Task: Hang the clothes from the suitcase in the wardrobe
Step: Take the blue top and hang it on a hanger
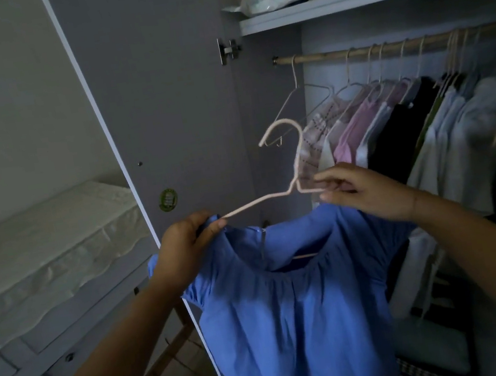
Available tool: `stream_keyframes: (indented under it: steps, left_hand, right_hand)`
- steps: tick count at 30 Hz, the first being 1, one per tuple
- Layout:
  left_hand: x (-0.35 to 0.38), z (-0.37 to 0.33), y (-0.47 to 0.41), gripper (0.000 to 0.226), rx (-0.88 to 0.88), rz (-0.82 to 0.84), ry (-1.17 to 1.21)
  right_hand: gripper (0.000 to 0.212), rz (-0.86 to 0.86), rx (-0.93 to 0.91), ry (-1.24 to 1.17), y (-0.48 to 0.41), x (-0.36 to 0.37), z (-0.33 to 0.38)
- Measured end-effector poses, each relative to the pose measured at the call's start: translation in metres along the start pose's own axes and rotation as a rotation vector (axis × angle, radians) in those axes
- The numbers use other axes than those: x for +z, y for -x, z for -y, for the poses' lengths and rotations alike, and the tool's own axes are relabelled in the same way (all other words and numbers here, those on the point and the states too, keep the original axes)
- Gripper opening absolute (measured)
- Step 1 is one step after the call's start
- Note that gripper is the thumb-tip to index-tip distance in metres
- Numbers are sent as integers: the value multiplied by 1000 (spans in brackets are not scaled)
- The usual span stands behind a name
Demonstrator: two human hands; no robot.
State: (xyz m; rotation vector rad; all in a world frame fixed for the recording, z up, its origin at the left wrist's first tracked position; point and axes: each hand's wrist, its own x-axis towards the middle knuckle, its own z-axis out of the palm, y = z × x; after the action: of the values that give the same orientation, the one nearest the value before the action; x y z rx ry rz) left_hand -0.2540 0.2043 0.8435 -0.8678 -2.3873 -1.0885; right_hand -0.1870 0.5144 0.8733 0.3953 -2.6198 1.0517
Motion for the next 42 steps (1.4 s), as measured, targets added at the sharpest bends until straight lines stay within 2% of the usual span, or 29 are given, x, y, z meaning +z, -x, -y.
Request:
stream_keyframes:
  steps: [3, 5, 7, 9, 12, 13, 16, 19, 23, 25, 26, 28, 30, 32, 34, 36, 38, 42]
  left_hand:
    - [-13, 12, -2, 21, -54, -39, 19]
    - [-21, 16, -4, 24, -90, -56, 6]
    - [-27, 16, -6, 24, -111, -58, -12]
    - [-30, 17, -8, 22, -118, -70, -22]
    - [-32, 15, -10, 24, -120, -99, 18]
    - [-32, 12, -10, 24, -125, -106, 22]
    - [-25, 1, -10, 27, -112, -120, -8]
    - [-16, -10, -13, 37, -61, -150, -34]
    - [-12, 3, -14, 28, -53, -224, -110]
    - [0, 9, -11, 54, -138, -297, -244]
    - [10, 7, -9, 59, -190, -343, -243]
    - [28, -17, -4, 44, -230, -352, -73]
    - [47, -50, 0, 21, -284, -219, 253]
    - [63, -78, 2, 29, -423, 6, 502]
    - [75, -95, -1, 40, -520, 146, 659]
    - [77, -105, -10, 47, -594, 188, 821]
    - [75, -105, -20, 36, -644, 200, 995]
    - [70, -91, -34, 13, -632, 216, 1134]
  right_hand:
    - [43, -67, 127, 267, 18, -20, -35]
    - [49, -110, 195, 211, 30, -26, -47]
    - [35, -143, 219, 110, 38, -26, -48]
    - [34, -180, 207, 61, 42, -29, -49]
    - [72, -237, 154, 51, 47, -34, -54]
    - [77, -229, 131, 88, 47, -37, -55]
    - [62, -228, 28, 256, 36, -34, -44]
    - [43, -154, 23, 168, 21, -23, -25]
    - [44, -81, 73, 68, 17, -17, -22]
    - [46, -113, 120, -5, 22, -12, -21]
    - [49, -138, 170, -45, 25, -7, -19]
    - [41, -174, 276, -176, 31, 8, -11]
    - [33, -146, 397, -401, 37, 25, 1]
    - [28, -104, 493, -749, 41, 41, 21]
    - [28, -98, 525, -985, 41, 56, 35]
    - [27, -151, 497, -1007, 37, 69, 46]
    - [24, -238, 451, -992, 31, 80, 60]
    - [15, -314, 404, -882, 22, 94, 80]
